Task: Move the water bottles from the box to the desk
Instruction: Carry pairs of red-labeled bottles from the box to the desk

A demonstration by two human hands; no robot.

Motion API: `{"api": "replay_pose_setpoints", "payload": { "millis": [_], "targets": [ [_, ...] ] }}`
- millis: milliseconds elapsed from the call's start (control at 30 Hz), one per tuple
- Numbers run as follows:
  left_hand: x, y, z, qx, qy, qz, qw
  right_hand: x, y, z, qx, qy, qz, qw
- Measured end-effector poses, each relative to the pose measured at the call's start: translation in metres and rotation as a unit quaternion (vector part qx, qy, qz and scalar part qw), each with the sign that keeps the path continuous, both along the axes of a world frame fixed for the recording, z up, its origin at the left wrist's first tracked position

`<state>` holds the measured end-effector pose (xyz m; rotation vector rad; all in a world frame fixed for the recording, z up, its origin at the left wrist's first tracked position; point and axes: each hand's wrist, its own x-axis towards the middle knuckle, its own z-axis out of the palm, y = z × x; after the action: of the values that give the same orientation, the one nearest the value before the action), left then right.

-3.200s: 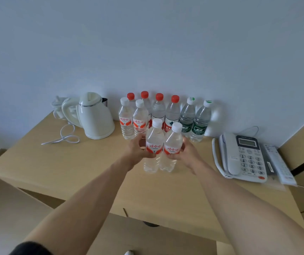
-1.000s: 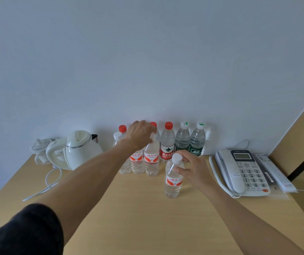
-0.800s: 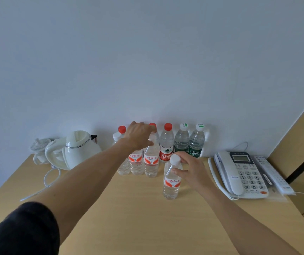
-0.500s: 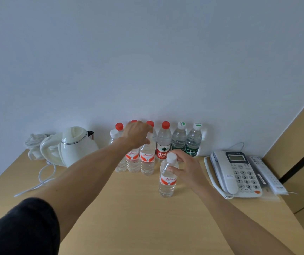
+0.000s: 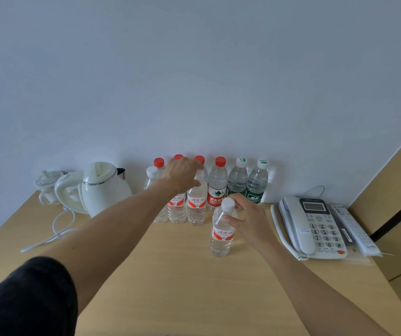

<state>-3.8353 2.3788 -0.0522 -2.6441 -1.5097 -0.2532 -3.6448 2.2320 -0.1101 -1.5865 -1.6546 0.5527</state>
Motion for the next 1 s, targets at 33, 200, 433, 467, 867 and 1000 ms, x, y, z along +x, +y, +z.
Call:
{"api": "replay_pose_setpoints", "payload": {
  "millis": [33, 200, 433, 467, 867, 1000],
  "targets": [
    [-0.002, -0.002, -0.001, 0.01, 0.001, -0.012, 1.0, 0.0, 0.001, 0.001, -0.001, -0.006, -0.002, 1.0],
    [-0.016, -0.016, -0.006, 0.051, -0.033, -0.057, 0.997, 0.001, 0.011, 0.005, -0.003, -0.011, -0.009, 1.0],
    [-0.028, -0.029, -0.005, 0.009, -0.024, -0.073, 0.997, 0.003, 0.036, 0.007, -0.001, -0.023, -0.05, 0.998],
    [-0.029, -0.029, -0.004, 0.002, -0.023, -0.076, 0.997, 0.002, 0.041, 0.009, -0.001, -0.027, -0.052, 0.998],
    [-0.03, -0.027, -0.001, -0.027, -0.017, -0.078, 0.996, -0.017, 0.086, 0.016, 0.023, -0.045, -0.046, 0.998],
    [-0.034, -0.027, 0.0, -0.037, -0.02, -0.072, 0.997, -0.017, 0.091, 0.015, 0.014, -0.055, -0.046, 0.997]
  ]
}}
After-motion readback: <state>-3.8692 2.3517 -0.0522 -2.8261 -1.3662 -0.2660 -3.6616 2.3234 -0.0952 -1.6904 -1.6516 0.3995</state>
